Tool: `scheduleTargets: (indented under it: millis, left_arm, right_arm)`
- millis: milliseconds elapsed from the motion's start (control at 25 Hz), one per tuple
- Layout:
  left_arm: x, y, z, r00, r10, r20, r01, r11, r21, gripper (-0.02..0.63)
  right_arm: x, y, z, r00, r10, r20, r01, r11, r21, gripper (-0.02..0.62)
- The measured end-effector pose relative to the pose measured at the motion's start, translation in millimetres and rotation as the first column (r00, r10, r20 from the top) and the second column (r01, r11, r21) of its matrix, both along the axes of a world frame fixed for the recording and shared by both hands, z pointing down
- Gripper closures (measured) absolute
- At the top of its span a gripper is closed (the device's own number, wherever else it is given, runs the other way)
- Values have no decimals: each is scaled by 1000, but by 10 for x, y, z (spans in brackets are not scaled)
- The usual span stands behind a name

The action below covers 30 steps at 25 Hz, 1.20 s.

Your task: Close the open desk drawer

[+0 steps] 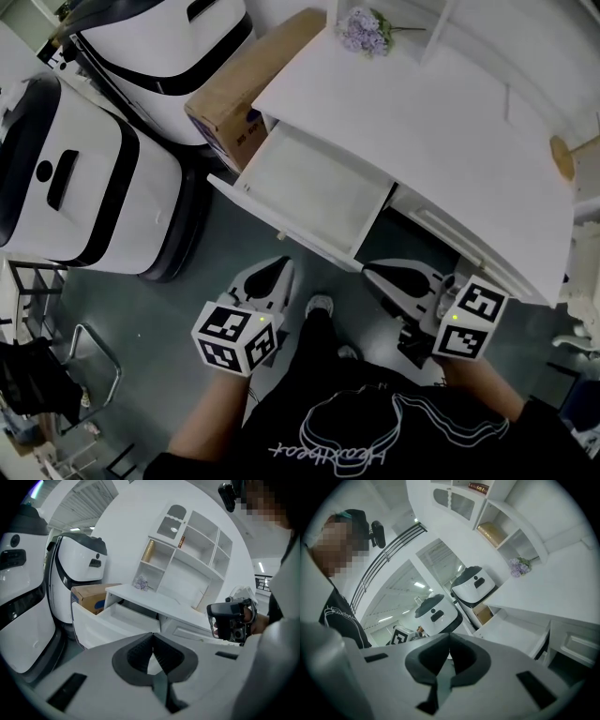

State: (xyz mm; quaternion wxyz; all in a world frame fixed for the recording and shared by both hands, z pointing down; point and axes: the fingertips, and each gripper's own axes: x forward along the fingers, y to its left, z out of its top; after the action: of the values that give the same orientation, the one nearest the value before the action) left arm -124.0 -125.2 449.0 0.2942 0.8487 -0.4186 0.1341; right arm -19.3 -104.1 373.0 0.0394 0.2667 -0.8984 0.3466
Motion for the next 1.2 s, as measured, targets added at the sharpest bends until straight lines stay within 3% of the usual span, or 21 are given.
scheduleTargets:
  millis: [480, 680, 1200]
  left_arm:
    - [-158, -318, 654, 999, 31, 18, -30, 998, -52, 601]
    - [-216, -439, 852, 997, 53, 58, -50, 997, -62, 601]
    - [-208, -657, 1018, 996, 80, 35, -77, 992, -96, 601]
  right_arm:
    - [-146, -240, 420, 999, 41, -19, -43, 996, -74, 589]
    - [-209, -353, 524, 998, 52, -21, -53, 995, -85, 589]
    - [-256, -533, 659, 996, 89, -16, -90, 989, -120, 589]
